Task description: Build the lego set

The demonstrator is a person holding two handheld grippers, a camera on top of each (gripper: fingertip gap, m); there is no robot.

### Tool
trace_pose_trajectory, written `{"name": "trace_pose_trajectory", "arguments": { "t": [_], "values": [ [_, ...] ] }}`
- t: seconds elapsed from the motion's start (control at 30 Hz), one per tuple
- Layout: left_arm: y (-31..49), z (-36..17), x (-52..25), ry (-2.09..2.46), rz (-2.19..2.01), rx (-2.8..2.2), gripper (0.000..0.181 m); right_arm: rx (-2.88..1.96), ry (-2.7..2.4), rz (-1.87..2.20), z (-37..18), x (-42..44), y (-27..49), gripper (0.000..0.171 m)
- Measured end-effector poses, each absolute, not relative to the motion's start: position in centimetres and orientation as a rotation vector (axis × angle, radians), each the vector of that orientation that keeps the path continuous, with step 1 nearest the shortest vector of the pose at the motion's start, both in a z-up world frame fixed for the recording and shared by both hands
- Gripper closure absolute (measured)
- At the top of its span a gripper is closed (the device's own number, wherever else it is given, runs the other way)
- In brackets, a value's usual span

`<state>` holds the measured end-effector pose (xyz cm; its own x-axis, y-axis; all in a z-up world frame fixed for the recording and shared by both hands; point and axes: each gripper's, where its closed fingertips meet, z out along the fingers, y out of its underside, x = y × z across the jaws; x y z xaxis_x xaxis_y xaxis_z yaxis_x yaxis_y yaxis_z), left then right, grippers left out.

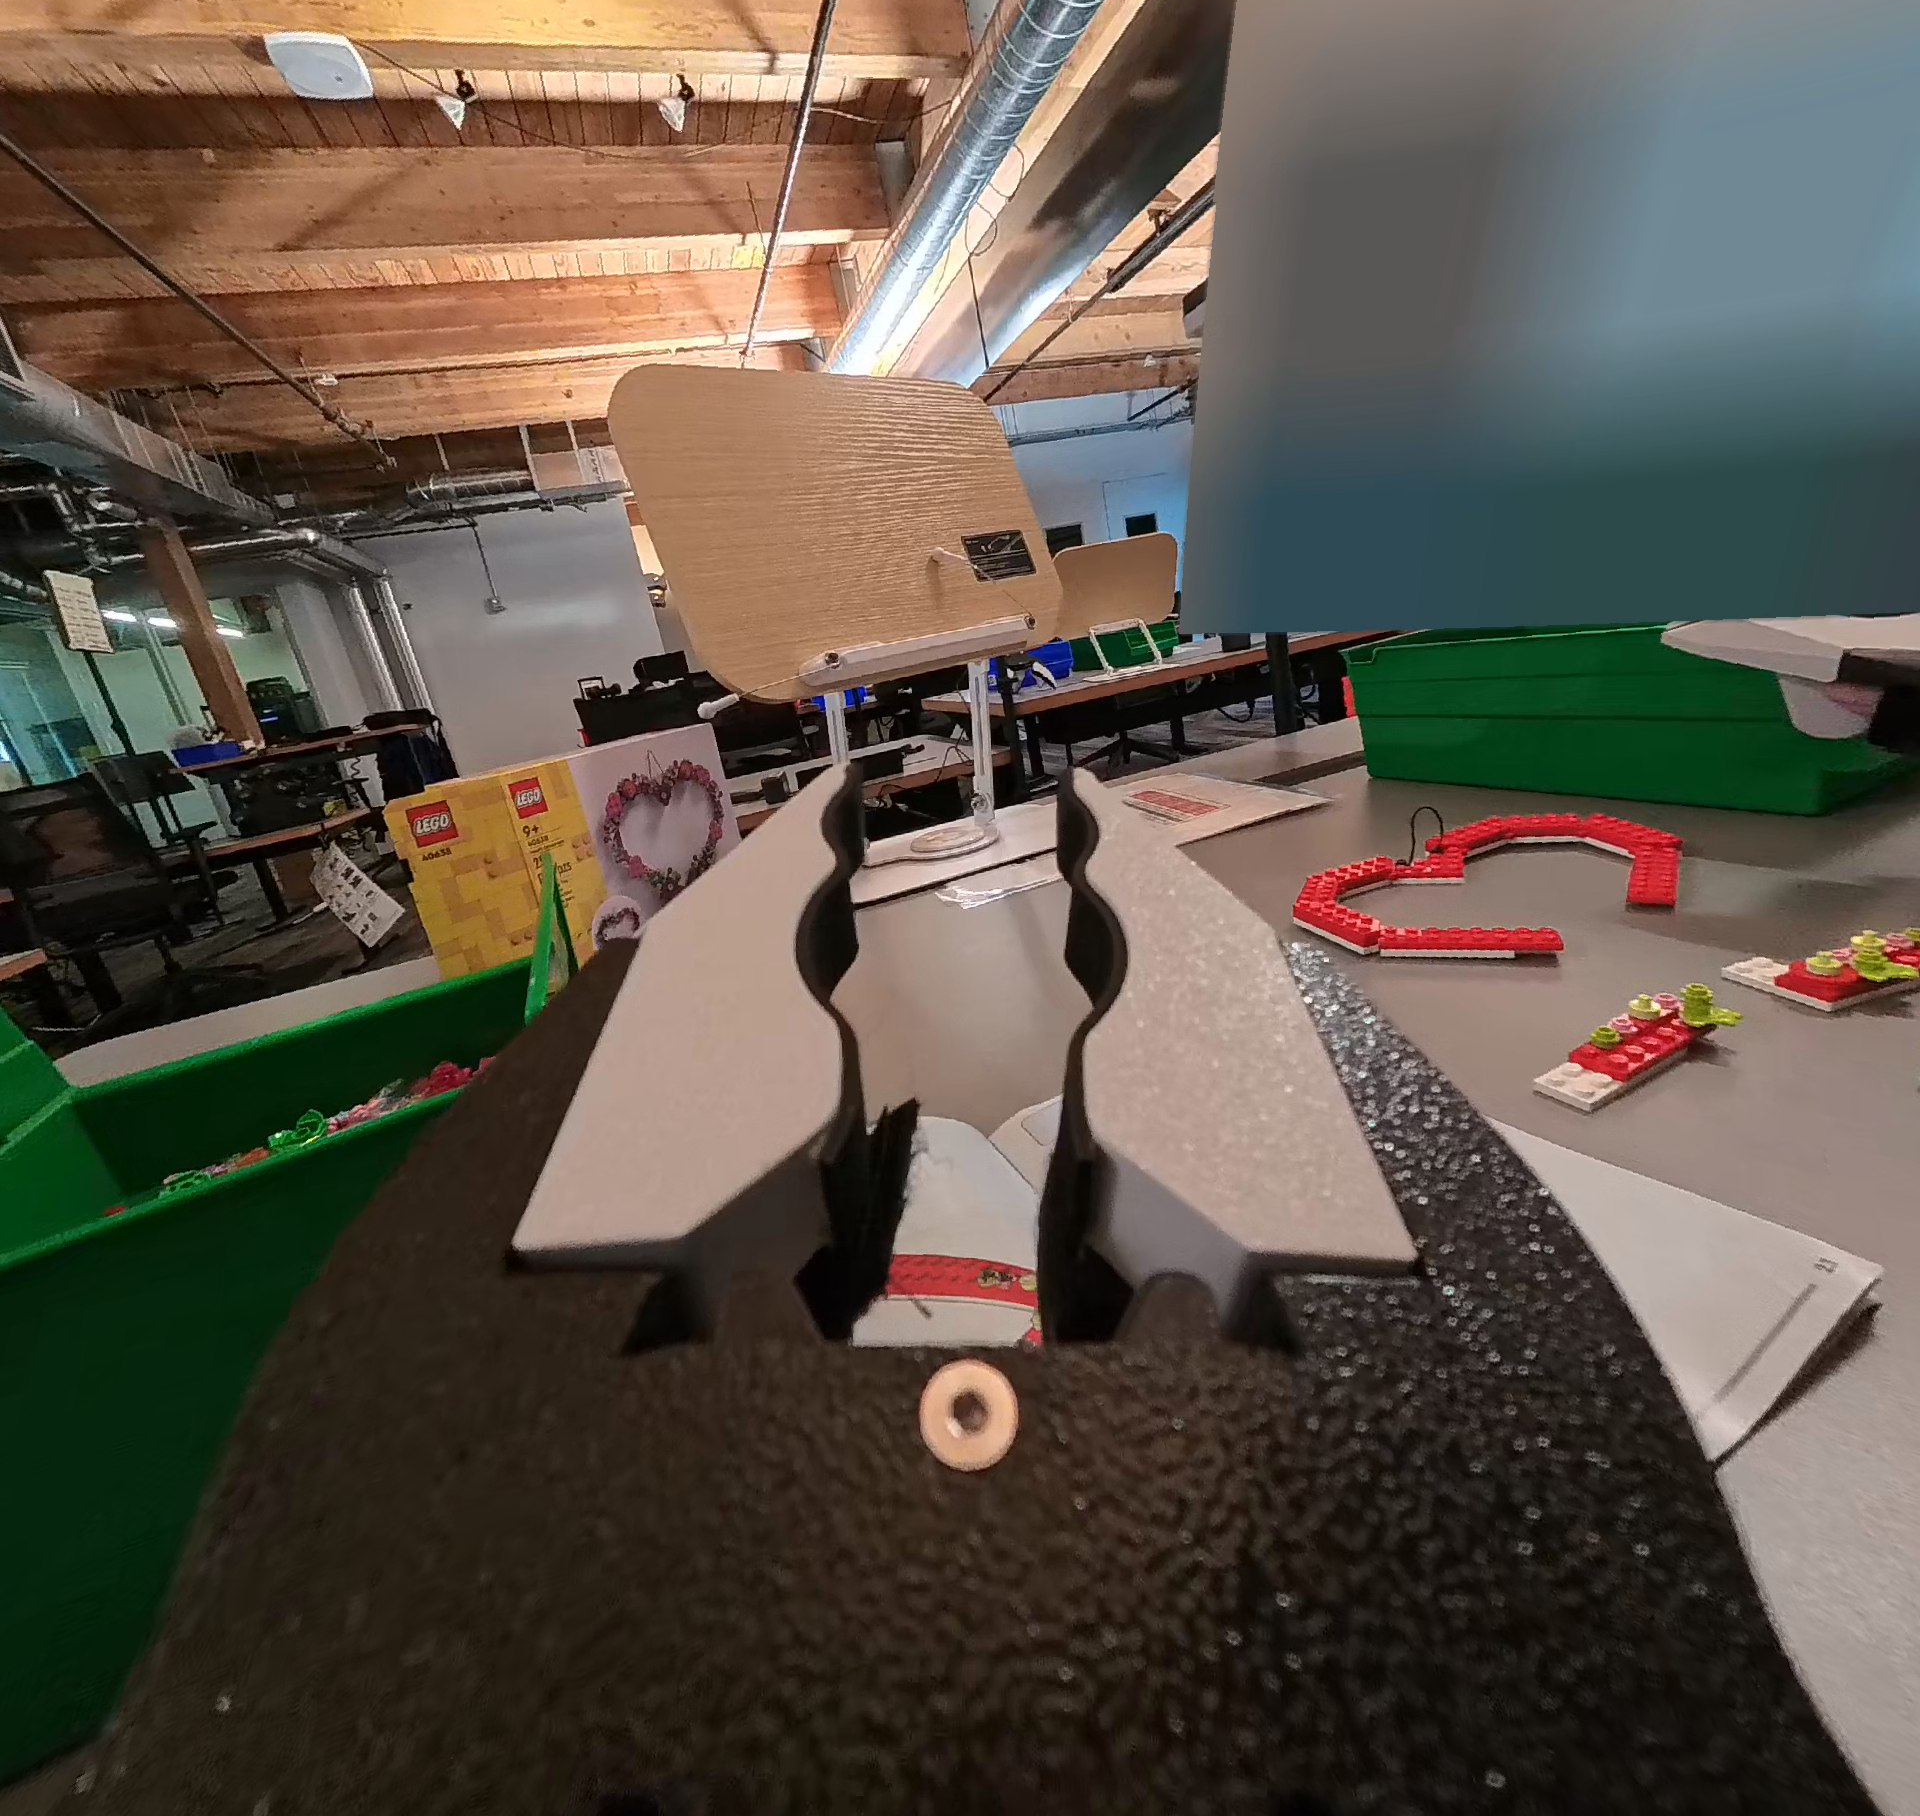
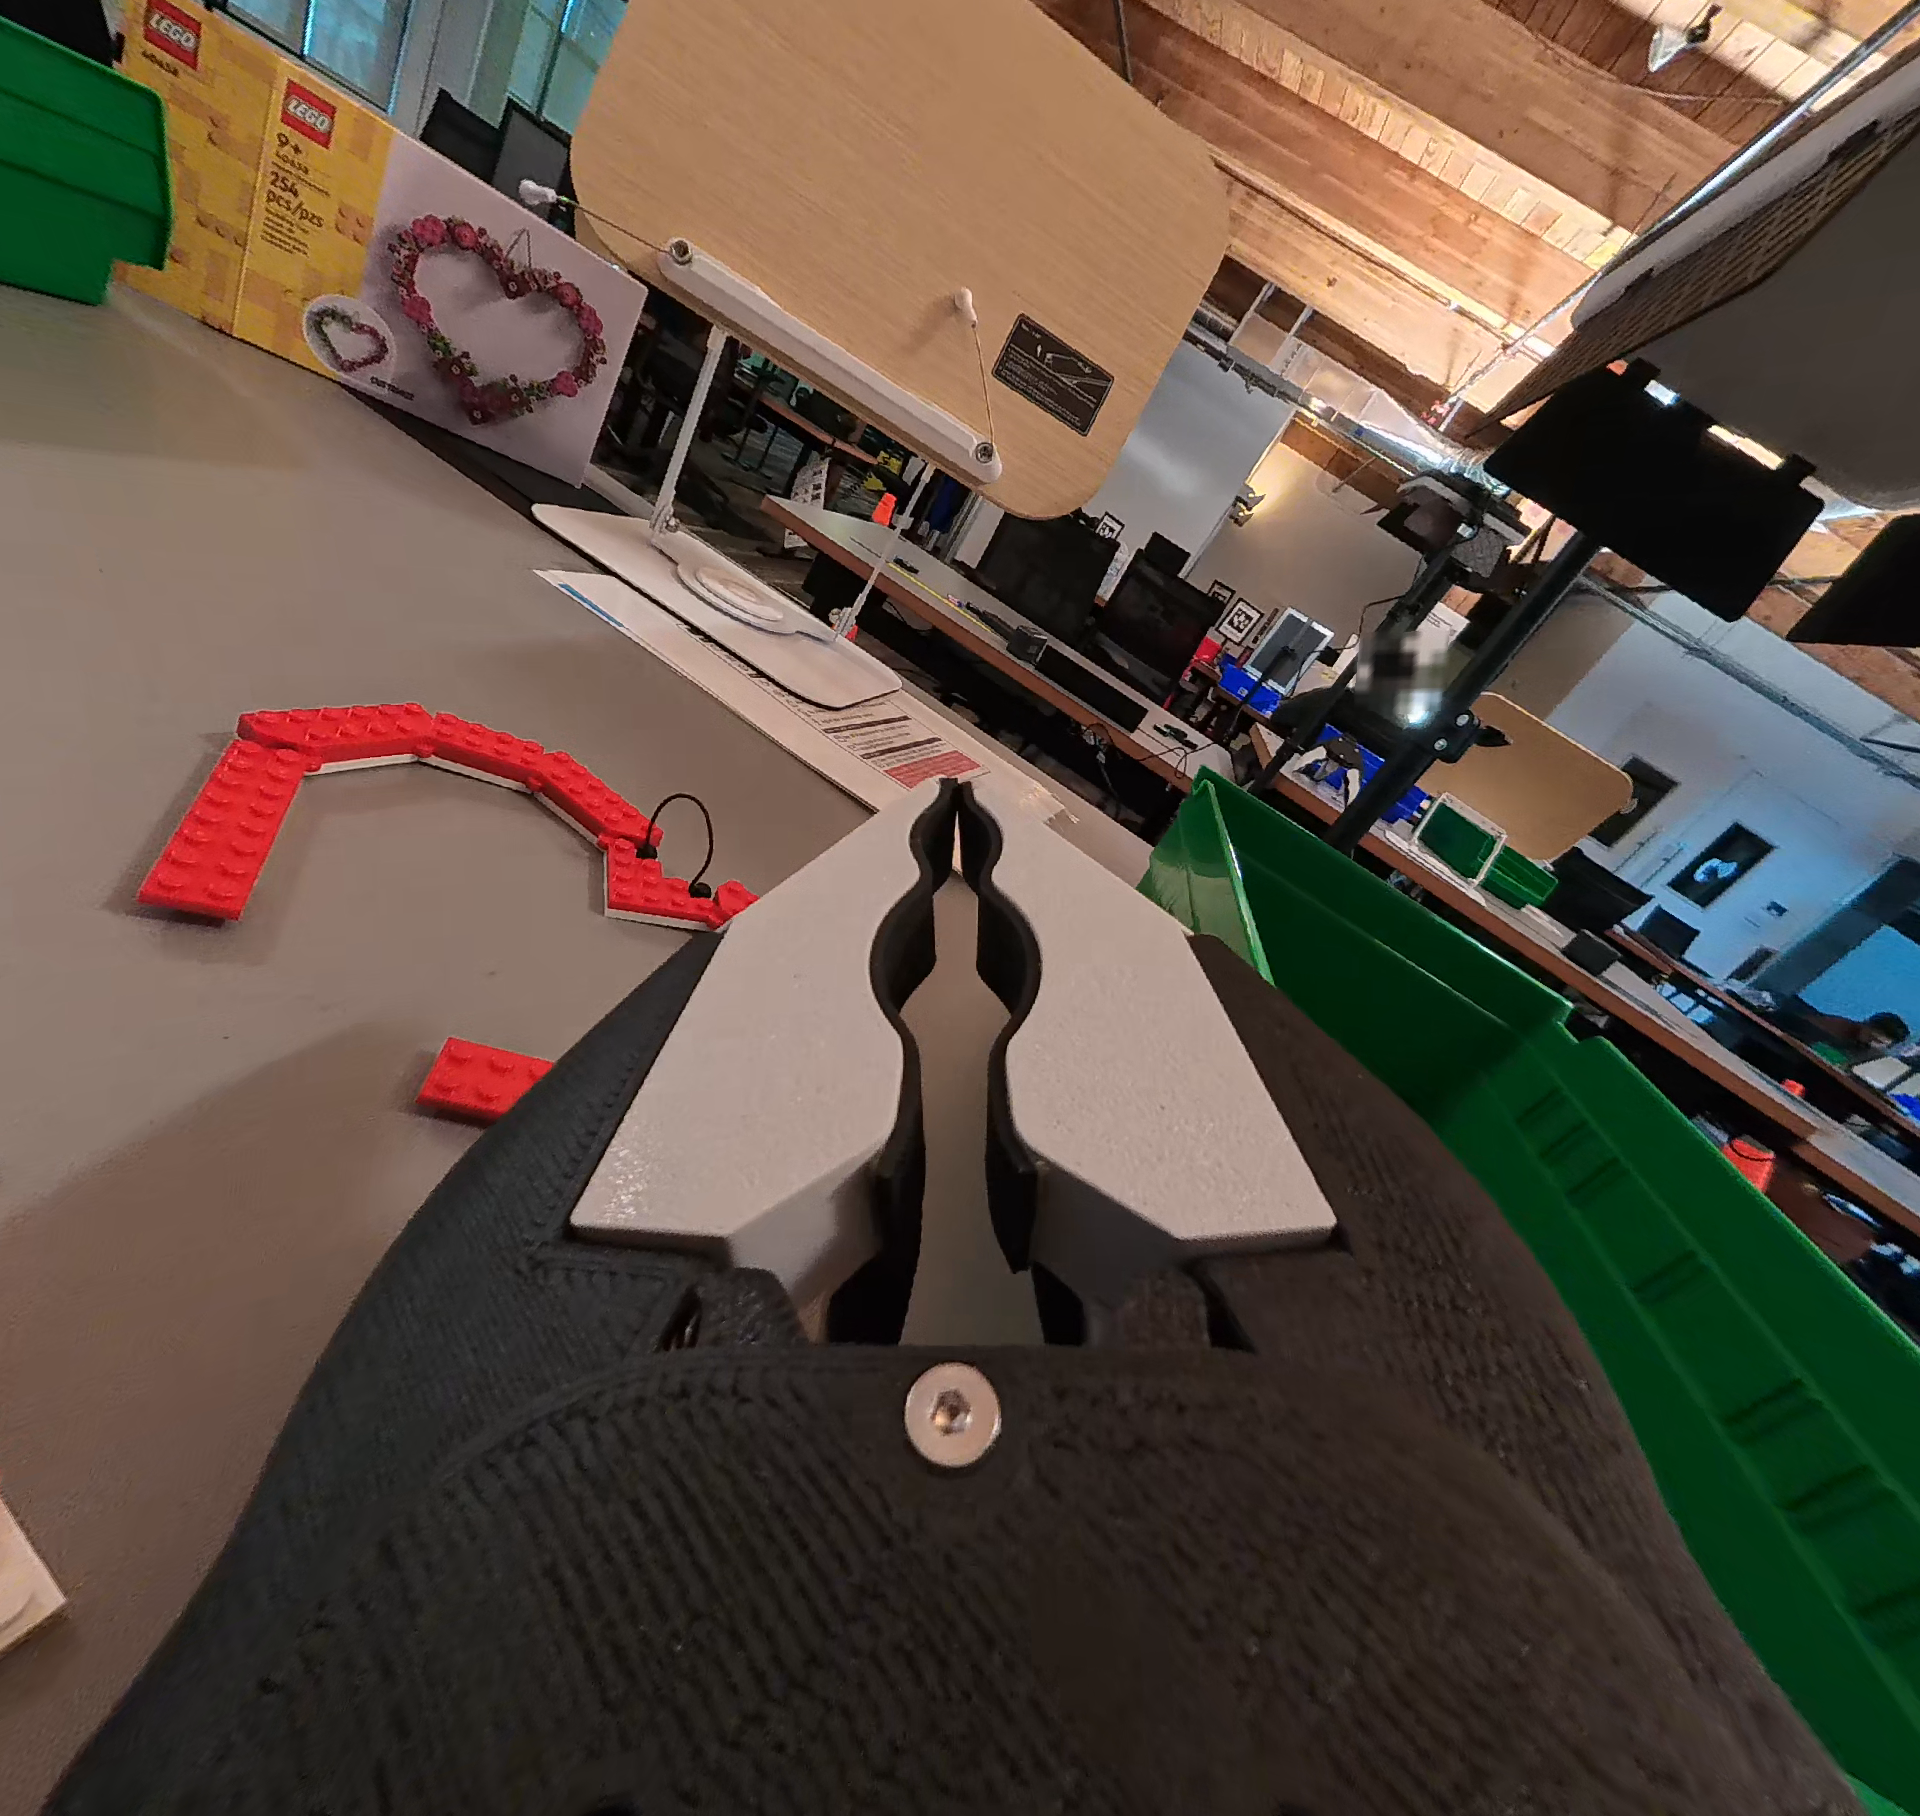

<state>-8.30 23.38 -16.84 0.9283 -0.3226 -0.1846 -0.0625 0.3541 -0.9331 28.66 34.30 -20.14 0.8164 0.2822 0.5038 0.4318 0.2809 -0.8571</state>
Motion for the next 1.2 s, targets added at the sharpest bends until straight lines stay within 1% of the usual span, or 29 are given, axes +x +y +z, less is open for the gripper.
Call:
{"name": "trace_pose_trajectory", "arguments": {
  "t": [1.2],
  "values": [
    [23.52, -17.26, -7.87, 0.388, -0.173, -1.222, 0.147, -1.308, -0.665, -0.070, -20.20, 28.39, 34.14, 0.171]
  ]
}}
